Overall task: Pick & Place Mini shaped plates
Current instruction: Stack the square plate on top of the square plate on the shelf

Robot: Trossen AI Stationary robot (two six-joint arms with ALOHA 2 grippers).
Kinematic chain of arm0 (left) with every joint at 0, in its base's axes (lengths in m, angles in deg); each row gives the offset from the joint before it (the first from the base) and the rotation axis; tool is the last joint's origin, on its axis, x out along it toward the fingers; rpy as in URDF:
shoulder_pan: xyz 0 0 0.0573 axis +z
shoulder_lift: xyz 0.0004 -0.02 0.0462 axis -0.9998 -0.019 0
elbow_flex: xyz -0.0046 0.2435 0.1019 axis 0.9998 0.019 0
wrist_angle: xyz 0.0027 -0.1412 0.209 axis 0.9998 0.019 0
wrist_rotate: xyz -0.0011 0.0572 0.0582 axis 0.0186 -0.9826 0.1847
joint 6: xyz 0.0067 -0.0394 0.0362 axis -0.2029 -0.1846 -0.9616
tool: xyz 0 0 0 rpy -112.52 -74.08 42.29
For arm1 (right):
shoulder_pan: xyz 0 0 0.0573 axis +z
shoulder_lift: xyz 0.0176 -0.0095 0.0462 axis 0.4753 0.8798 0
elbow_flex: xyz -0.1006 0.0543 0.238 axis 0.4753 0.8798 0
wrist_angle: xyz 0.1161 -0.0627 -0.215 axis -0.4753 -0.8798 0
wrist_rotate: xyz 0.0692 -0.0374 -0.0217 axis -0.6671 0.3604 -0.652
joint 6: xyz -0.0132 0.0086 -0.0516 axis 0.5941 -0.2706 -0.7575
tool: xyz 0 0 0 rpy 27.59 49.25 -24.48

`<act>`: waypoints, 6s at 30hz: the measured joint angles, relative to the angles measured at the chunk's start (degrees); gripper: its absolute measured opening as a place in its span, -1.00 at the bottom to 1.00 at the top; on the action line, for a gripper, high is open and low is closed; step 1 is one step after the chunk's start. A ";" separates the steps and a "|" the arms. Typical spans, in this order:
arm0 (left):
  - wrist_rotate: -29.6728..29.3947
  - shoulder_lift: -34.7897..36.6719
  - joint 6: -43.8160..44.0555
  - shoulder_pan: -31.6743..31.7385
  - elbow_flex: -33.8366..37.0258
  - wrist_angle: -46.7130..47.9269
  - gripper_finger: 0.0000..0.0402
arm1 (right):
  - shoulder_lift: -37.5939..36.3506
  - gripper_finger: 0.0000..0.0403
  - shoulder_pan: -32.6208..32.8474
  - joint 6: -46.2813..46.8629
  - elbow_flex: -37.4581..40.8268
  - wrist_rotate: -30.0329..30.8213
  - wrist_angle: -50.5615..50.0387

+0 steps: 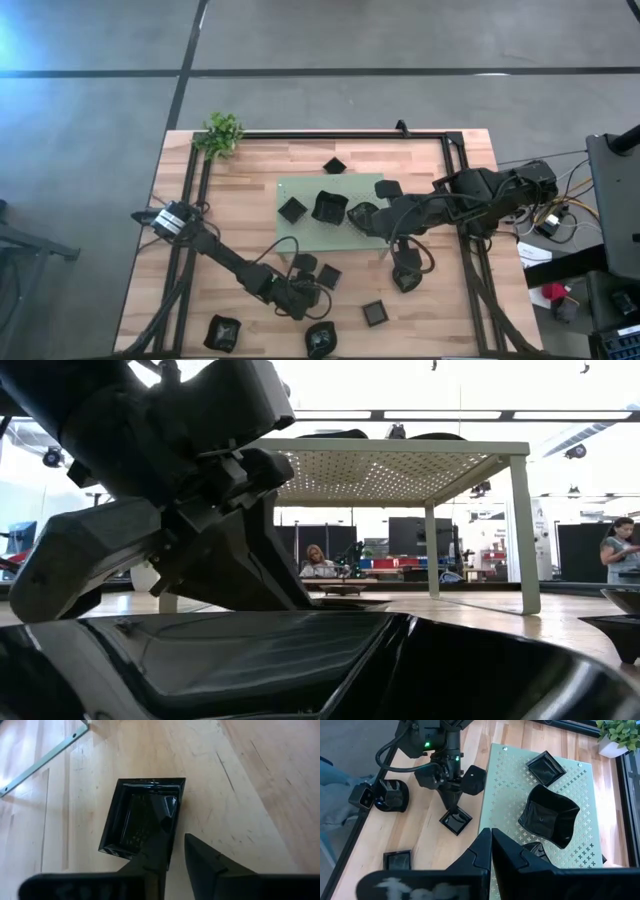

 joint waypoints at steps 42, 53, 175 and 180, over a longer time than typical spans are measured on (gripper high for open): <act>0.13 0.07 2.33 -1.54 -10.35 8.08 -1.00 | 0.04 -0.96 -0.01 0.02 0.00 0.00 -0.02; -0.26 0.11 3.34 -3.31 -15.82 14.67 -1.00 | 0.02 -0.96 -0.01 0.20 0.00 0.00 -0.02; -19.82 21.84 -3.61 5.03 -17.16 69.96 -1.00 | -0.02 -0.96 -0.04 -3.04 -0.02 0.02 0.35; -19.79 21.84 -5.05 5.28 -16.72 68.60 -1.00 | -0.02 -0.96 -0.04 -3.02 -0.02 0.02 0.35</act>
